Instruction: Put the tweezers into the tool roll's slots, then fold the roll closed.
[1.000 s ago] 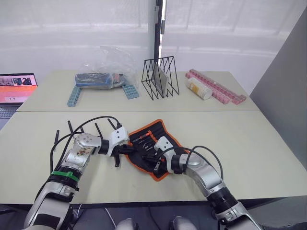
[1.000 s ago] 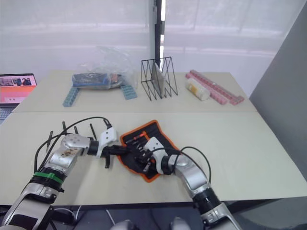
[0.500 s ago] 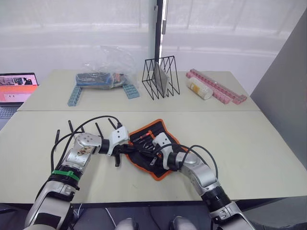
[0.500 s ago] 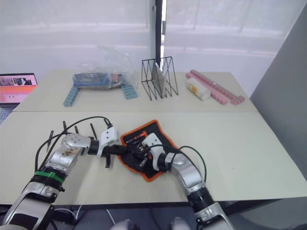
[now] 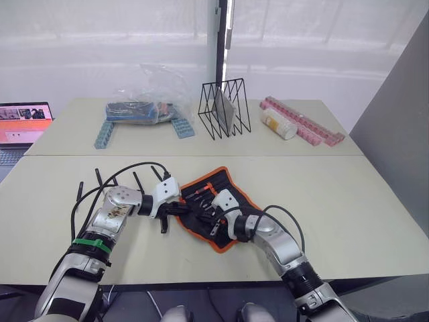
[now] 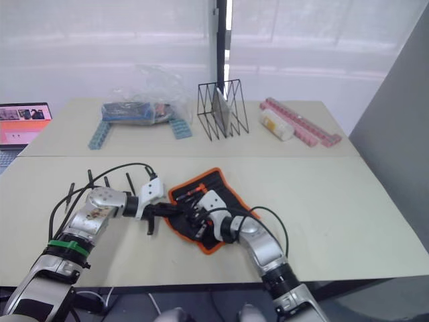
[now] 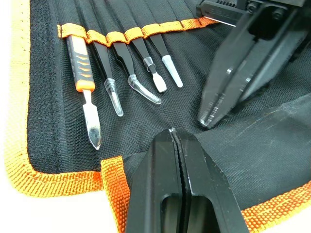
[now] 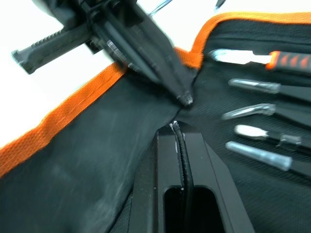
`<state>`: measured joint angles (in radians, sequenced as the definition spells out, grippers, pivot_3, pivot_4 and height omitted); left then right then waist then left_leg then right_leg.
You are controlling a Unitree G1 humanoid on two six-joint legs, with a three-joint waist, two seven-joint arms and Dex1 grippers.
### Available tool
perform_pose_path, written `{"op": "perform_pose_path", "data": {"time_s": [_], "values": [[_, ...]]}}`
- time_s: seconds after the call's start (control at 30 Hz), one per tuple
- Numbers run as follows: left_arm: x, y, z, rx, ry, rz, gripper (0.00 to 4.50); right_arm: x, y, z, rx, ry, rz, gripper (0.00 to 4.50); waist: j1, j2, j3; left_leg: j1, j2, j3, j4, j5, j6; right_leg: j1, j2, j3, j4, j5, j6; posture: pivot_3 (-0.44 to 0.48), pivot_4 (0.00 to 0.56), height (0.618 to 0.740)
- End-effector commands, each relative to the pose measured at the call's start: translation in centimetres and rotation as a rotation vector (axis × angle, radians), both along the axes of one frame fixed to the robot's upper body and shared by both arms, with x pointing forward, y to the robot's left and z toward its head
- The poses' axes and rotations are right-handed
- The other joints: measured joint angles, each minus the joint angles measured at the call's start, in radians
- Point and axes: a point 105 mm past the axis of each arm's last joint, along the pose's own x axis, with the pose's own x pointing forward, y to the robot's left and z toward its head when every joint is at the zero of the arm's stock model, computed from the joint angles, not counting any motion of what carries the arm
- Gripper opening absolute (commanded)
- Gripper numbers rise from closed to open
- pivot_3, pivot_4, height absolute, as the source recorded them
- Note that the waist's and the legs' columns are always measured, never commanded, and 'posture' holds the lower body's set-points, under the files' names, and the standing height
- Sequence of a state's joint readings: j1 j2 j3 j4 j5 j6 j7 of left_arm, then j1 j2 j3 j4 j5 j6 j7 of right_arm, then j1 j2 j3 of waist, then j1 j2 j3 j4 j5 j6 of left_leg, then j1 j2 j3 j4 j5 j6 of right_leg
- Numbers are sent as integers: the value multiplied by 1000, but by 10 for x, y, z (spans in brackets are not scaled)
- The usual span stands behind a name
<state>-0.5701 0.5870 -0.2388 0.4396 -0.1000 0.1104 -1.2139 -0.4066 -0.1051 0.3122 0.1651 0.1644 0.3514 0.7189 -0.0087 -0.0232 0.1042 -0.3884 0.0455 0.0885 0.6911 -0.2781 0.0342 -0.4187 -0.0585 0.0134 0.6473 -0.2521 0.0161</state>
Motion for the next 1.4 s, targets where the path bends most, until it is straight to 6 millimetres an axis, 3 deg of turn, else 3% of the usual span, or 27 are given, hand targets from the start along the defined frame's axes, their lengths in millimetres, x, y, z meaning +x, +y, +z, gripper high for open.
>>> {"op": "perform_pose_path", "data": {"time_s": [0.03,0.27,0.53,0.77,1.4], "values": [[-7,13,-30,85,92,51,25,-4,6,22,59,-61,43,0,0,0,0,0,0,0,0,0,0,0,0,0,0,0,0,0,150,737],[-7,13,-30,85,91,51,25,-7,7,2,-17,-24,46,0,0,0,0,0,0,0,0,0,0,0,0,0,0,0,0,0,150,737],[-8,15,-29,87,90,54,25,-10,-5,-23,-113,62,28,0,-1,0,0,0,0,0,0,0,0,0,0,0,0,0,0,0,150,737],[-8,16,-29,91,88,53,25,-34,-12,-30,-117,122,109,0,0,0,0,1,0,0,0,0,0,1,0,0,-1,0,0,0,150,737],[-8,19,-29,97,85,53,25,-56,-39,-48,-98,275,67,0,4,-1,-1,3,0,0,-4,0,1,3,0,0,-4,-1,0,0,150,737]]}}
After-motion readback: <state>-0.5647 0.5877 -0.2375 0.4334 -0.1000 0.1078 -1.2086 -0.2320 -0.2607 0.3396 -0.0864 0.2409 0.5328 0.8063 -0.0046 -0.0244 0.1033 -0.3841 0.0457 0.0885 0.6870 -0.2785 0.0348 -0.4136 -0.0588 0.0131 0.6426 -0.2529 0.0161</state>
